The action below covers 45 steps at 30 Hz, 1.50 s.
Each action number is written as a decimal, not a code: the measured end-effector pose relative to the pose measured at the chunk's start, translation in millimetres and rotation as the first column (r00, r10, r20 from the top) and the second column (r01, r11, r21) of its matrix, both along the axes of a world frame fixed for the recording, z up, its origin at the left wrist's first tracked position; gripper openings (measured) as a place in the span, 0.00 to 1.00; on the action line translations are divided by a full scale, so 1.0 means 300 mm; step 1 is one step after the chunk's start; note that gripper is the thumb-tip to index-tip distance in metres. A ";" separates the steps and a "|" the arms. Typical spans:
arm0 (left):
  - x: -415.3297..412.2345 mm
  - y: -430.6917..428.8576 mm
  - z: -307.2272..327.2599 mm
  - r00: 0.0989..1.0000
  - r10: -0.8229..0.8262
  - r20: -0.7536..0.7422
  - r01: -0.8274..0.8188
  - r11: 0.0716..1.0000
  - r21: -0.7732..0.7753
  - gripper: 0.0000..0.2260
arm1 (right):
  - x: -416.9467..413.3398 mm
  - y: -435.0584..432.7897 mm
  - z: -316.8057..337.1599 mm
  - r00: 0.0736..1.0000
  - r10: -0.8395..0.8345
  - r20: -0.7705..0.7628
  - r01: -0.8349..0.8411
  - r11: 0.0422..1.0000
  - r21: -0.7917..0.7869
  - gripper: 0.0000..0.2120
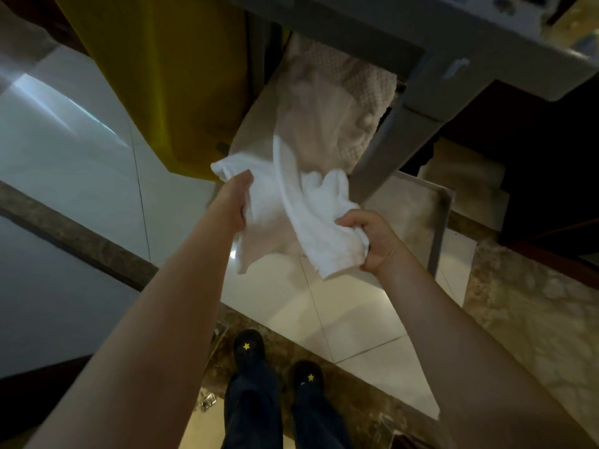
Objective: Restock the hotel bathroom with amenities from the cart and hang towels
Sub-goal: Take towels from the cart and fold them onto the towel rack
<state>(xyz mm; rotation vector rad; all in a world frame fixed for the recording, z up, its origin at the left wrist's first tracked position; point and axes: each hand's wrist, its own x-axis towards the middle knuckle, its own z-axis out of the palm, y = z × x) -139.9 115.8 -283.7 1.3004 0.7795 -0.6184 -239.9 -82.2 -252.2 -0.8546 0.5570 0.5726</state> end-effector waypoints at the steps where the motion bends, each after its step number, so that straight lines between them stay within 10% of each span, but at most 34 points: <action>1: -0.012 -0.016 -0.002 1.000 0.006 0.016 -0.006 1.000 0.016 0.18 | -0.022 -0.024 -0.011 0.999 0.030 -0.013 -0.031 0.999 -0.039 0.10; 7: -0.076 -0.081 -0.036 0.997 0.061 0.055 -0.064 0.997 0.050 0.15 | -0.104 -0.088 -0.111 0.945 0.251 -0.208 -0.310 0.890 -0.335 0.14; 15: -0.064 0.066 0.017 0.989 0.128 0.074 -0.140 0.972 0.189 0.19 | 0.001 0.097 -0.022 0.997 0.074 -0.017 -0.076 0.981 -0.177 0.12; 31: -0.151 0.274 0.604 0.900 0.175 0.400 -0.156 0.984 -0.080 0.17 | 0.292 0.379 0.777 0.908 0.107 0.406 0.062 0.922 -0.382 0.22; 45: -0.431 0.322 1.075 0.697 0.222 0.682 -0.210 0.972 -0.102 0.20 | 0.018 0.373 1.387 0.717 0.125 0.686 0.156 0.930 -0.332 0.27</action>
